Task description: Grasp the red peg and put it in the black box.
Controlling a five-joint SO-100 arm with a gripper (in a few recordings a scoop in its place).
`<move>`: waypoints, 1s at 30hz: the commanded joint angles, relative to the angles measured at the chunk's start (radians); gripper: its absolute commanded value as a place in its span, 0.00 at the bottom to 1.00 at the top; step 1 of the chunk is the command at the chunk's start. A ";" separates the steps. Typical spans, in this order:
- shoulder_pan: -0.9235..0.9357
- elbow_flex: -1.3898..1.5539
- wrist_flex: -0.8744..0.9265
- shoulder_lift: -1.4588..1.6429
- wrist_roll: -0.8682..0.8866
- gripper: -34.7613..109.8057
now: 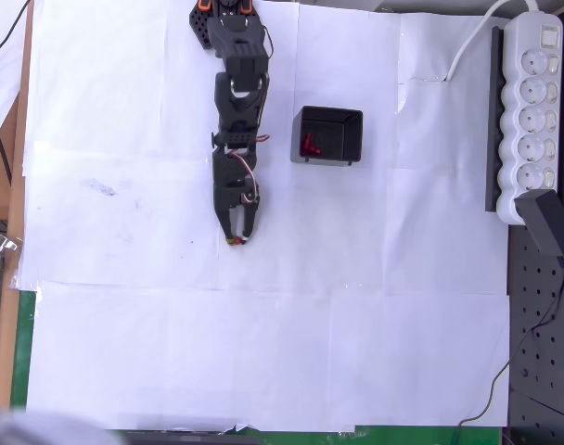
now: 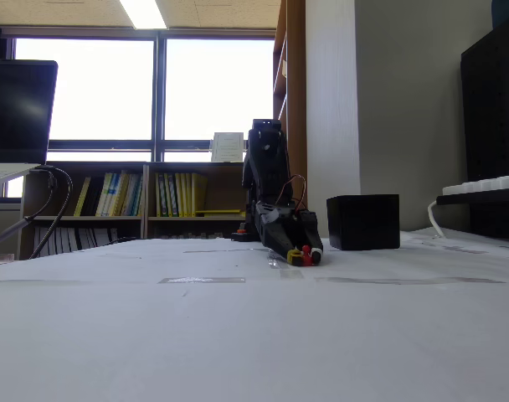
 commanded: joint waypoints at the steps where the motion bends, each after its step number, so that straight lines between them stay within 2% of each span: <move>1: 0.012 0.087 0.285 -0.193 0.032 0.24; 10: 0.015 0.385 0.942 -0.385 0.195 0.24; 18: 0.006 0.627 1.448 -0.506 0.305 0.24; 25: -0.058 0.724 1.807 -0.660 0.387 0.24; 30: -0.126 0.729 2.010 -0.762 0.374 0.24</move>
